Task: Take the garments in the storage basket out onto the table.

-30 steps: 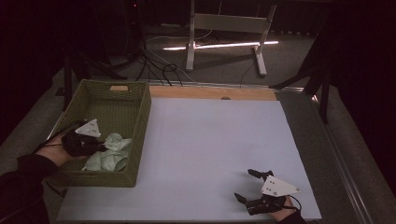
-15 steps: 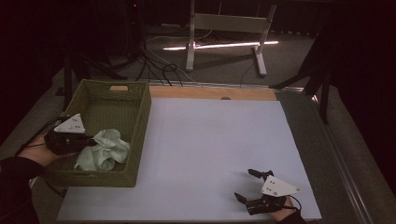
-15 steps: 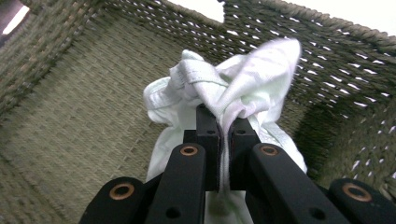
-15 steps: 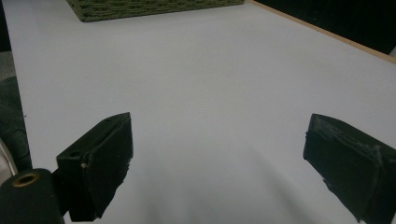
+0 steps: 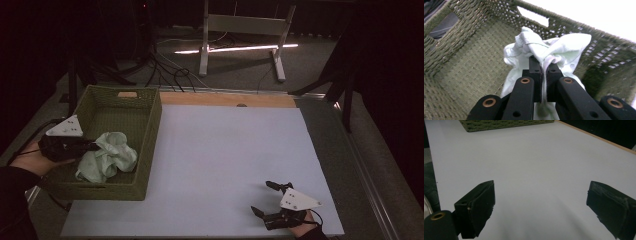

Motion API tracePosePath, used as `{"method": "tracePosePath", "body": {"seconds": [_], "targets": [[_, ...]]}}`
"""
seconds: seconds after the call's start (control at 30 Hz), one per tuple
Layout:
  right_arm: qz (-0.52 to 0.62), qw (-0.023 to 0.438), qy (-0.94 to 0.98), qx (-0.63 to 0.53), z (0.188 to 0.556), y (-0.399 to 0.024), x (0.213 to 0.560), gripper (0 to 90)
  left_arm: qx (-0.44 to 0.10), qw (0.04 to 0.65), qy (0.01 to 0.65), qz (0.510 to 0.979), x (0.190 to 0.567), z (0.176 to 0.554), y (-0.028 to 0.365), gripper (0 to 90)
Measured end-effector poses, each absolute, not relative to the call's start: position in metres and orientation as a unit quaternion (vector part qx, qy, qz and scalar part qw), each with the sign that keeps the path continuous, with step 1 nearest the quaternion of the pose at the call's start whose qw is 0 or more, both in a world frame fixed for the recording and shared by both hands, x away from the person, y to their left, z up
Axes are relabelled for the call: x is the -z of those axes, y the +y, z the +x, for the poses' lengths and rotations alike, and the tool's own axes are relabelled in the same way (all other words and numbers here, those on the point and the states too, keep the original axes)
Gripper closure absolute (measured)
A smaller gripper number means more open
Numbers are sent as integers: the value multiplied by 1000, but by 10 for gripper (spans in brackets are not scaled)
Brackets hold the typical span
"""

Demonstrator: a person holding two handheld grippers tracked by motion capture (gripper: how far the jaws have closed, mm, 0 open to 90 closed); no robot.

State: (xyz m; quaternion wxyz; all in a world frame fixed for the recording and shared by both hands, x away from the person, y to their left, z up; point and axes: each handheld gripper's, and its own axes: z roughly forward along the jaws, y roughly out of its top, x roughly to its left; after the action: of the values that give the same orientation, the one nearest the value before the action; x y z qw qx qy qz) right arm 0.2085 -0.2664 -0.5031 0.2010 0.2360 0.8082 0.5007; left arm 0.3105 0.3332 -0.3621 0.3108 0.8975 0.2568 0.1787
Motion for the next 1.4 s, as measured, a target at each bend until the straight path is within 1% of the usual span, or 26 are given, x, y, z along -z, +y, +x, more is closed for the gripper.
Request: {"method": "tracePosePath", "body": {"seconds": [0.6,0.9,1.2,1.4], "targets": [[237,200,811,-497,208,-267,502,83,-202,333,259,884,324,303,334,882],[237,201,809,-499,208,-267,502,83,-197,353,259,877,305,302,330,882],[238,200,808,-500,208,-267,502,83,-209,357,242,878,286,300,316,882],[238,200,807,-501,208,-267,502,83,-203,373,228,876,278,302,303,882]]}}
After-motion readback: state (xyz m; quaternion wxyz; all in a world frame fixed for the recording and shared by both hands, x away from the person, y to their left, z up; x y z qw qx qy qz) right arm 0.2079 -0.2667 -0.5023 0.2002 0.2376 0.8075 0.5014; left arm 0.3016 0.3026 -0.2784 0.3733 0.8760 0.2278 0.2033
